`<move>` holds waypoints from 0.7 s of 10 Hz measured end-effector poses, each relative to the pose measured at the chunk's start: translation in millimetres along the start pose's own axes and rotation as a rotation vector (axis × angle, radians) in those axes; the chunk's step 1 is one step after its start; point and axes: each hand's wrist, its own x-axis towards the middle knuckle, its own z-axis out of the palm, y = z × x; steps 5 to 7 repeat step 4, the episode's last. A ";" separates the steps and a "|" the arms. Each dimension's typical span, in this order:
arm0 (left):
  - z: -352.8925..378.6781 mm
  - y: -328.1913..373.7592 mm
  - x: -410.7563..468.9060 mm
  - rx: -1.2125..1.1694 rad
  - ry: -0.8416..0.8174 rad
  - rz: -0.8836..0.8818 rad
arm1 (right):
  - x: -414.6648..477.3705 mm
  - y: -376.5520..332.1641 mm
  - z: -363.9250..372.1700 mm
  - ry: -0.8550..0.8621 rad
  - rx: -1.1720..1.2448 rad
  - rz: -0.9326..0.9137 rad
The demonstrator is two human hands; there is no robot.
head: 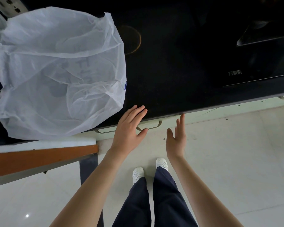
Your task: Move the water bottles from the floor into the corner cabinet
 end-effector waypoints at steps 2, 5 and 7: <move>-0.7 2.1 1.2 -0.004 0.004 -0.019 | 7.8 -9.2 1.5 -0.010 0.162 0.070; -5.0 4.2 2.5 -0.028 -0.032 -0.015 | 7.4 -16.0 -5.1 -0.005 0.159 0.055; -5.0 4.2 2.5 -0.028 -0.032 -0.015 | 7.4 -16.0 -5.1 -0.005 0.159 0.055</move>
